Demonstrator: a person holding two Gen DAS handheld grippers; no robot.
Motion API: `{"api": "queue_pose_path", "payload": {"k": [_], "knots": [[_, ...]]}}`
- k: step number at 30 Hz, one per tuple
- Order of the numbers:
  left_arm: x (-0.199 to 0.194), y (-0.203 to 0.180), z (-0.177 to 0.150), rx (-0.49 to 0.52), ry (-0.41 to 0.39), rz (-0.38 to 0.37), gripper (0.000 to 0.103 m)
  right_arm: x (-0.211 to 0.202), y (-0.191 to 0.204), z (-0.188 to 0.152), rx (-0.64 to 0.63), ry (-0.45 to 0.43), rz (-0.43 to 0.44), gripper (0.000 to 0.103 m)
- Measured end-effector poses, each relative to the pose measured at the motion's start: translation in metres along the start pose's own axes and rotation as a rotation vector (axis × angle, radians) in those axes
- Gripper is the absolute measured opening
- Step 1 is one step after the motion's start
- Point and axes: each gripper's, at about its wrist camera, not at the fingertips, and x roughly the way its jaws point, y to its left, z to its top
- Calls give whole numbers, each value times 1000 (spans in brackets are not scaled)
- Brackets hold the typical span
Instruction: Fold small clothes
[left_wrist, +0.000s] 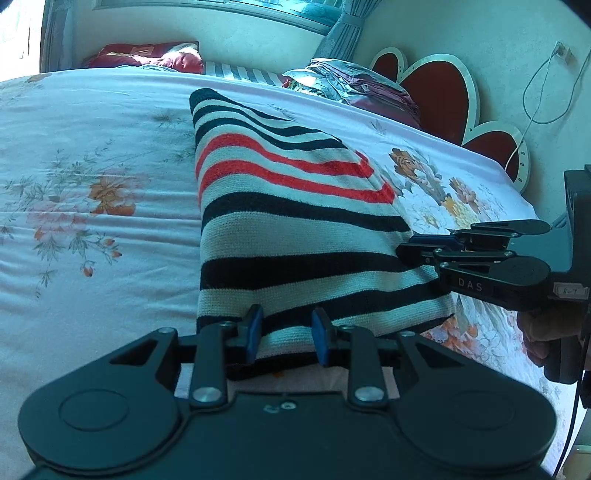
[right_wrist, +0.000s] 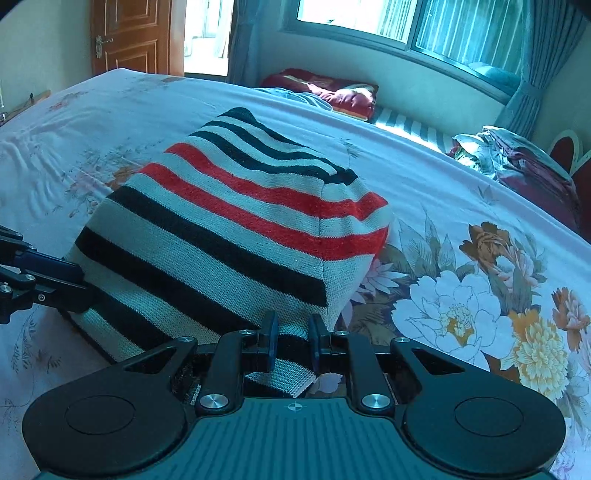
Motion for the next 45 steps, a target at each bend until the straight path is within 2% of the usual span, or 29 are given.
{"api": "queue_pose_path", "payload": {"k": [8,12,18,21,23,28,29,30,31,32,33,34,37,41,44,45], "knots": [[-2,-7,-4,-2,-8,35,27,-2,0,-4,3,-28,3,16],[-1,-11,-4,15,-7,60,27,-16,2,-6,36,-46,-8,16],[-1,-14,-4,17,-5,80,27,-25,2,-16,50,-21,-21,16],[1,-14,-5,11,-9,85,27,-32,1,-20,68,-13,-11,16],[2,-16,-5,14,-8,90,27,-22,2,-27,73,27,0,16],[-2,-21,0,42,0,108,29,-20,-7,-30,151,24,35,16],[-7,-24,4,55,-10,115,32,-23,-10,-29,161,20,40,16],[-13,-26,8,66,-32,121,41,-25,-13,-27,181,15,46,16],[-19,-28,12,75,-61,137,48,-27,-15,-26,196,15,51,18],[-23,-28,16,82,-94,157,68,-29,-17,-25,203,9,46,36],[-27,-28,21,88,-126,173,82,-32,-18,-24,205,-9,30,48],[-28,-26,27,93,-147,178,83,-36,-18,-23,205,-37,25,67],[-16,-12,47,65,-138,169,81,-38,-27,-18,248,-70,78,69],[9,15,69,-28,-73,83,77,-26,-47,-12,336,-71,148,69],[24,27,77,-72,-31,35,77,-13,-78,-13,488,-85,233,69],[28,30,78,-83,-20,18,77,-4,-92,-14,566,-78,287,69]]}}
